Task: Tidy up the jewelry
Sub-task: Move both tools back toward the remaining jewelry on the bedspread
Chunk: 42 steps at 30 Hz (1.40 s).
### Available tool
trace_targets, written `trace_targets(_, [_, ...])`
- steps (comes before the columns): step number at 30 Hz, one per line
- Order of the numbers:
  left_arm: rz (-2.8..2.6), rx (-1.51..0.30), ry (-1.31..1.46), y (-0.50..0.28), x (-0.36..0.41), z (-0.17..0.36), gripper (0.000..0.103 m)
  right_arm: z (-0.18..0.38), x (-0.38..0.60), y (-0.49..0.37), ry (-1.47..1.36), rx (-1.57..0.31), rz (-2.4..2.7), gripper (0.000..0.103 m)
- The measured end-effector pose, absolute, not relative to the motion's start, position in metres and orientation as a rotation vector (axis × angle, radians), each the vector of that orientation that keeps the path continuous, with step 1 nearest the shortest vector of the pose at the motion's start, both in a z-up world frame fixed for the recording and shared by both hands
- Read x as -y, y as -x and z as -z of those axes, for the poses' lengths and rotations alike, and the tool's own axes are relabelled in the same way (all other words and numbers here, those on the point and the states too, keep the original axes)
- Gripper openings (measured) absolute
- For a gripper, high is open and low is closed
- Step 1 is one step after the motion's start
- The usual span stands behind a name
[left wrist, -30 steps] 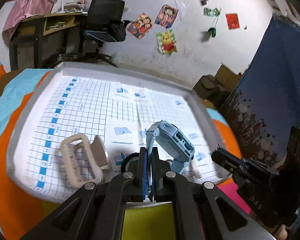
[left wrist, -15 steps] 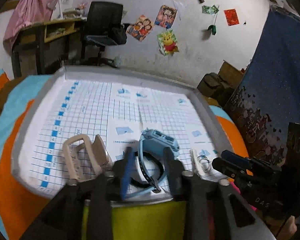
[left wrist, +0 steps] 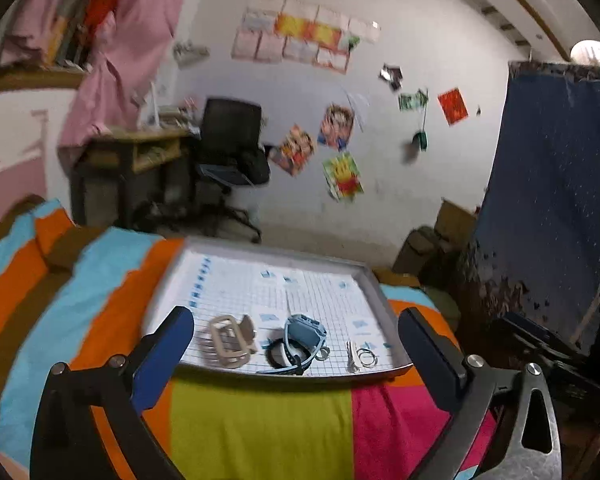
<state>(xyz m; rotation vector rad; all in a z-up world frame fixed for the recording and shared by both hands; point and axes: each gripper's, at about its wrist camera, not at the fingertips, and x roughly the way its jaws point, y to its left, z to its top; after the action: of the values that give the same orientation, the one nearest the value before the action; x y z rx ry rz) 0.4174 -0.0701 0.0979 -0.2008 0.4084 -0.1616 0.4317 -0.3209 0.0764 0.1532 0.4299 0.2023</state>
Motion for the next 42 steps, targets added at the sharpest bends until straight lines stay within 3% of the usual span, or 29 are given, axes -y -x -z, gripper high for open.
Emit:
trace_targets(4, [0.138, -0.361, 0.193, -0.373, 0.061, -0.111, 0.103, -0.097, 0.315, -0.379, -0.127, -0.35, -0.195, 0.101])
trace_targets(14, [0.11, -0.269, 0.215, -0.264, 0.031, -0.117, 0.103, -0.115, 0.298, -0.267, -0.098, -0.252, -0.209, 0.102])
trace_targets(24, [0.087, -0.227, 0.166, -0.181, 0.017, -0.096, 0.103, -0.096, 0.282, -0.173, -0.087, -0.203, -0.158, 0.102])
trace_targets(42, [0.048, -0.328, 0.18, -0.118, 0.003, -0.013, 0.103, -0.026, 0.253, -0.109, -0.047, -0.297, -0.067, 0.101])
